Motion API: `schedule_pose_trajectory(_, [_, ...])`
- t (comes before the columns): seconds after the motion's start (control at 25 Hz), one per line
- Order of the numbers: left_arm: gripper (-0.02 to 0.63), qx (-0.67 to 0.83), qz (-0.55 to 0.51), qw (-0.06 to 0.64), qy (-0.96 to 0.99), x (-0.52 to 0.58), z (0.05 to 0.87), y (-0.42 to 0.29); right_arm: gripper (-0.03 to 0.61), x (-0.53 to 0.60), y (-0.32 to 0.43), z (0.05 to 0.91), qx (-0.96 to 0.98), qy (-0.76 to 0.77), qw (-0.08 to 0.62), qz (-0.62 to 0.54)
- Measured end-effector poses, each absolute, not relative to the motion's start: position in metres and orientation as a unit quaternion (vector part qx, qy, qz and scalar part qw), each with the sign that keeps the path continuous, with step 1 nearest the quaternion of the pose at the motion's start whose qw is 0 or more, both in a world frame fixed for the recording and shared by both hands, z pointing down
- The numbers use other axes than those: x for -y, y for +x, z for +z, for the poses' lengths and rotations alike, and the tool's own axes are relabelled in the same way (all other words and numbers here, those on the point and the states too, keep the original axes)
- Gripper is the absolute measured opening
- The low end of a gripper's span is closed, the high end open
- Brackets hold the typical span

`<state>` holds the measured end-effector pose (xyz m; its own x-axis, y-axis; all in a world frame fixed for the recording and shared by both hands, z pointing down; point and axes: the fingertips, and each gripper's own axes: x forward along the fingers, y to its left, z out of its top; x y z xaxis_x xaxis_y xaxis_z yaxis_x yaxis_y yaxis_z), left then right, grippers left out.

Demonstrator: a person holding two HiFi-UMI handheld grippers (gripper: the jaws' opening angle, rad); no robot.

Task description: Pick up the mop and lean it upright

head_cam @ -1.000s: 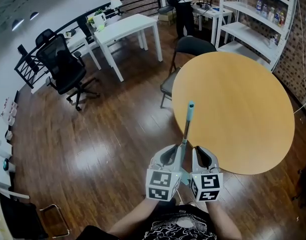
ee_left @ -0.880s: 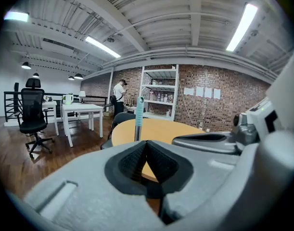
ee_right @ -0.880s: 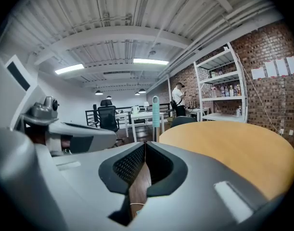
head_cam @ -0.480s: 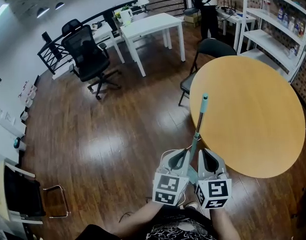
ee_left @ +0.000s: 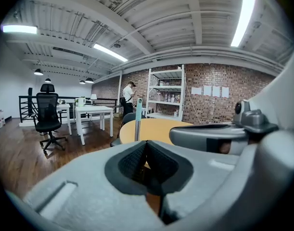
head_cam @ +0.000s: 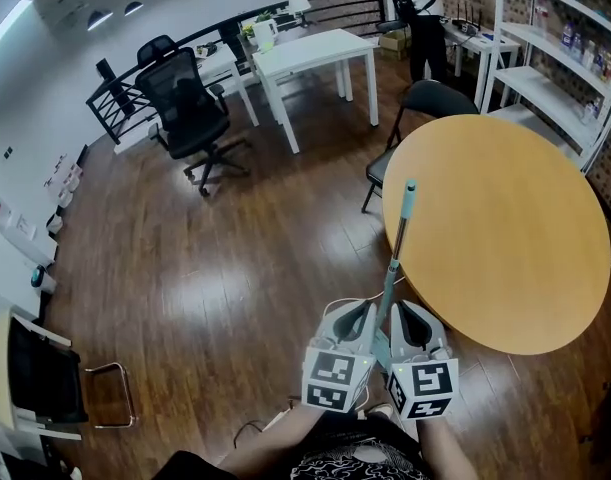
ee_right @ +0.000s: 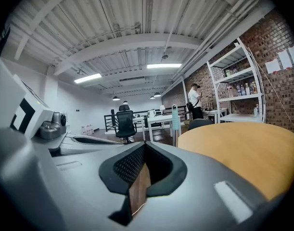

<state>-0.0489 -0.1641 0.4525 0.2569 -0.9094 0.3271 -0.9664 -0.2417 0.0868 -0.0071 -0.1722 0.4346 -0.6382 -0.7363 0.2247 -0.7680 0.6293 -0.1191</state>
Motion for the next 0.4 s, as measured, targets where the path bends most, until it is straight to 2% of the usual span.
schedule_pose_trajectory(0.4, [0.003,0.589,0.108,0.140,0.789,0.164,0.453,-0.035,0.000,0.172,0.004,0.436,0.896,0.424,0.080,0.108])
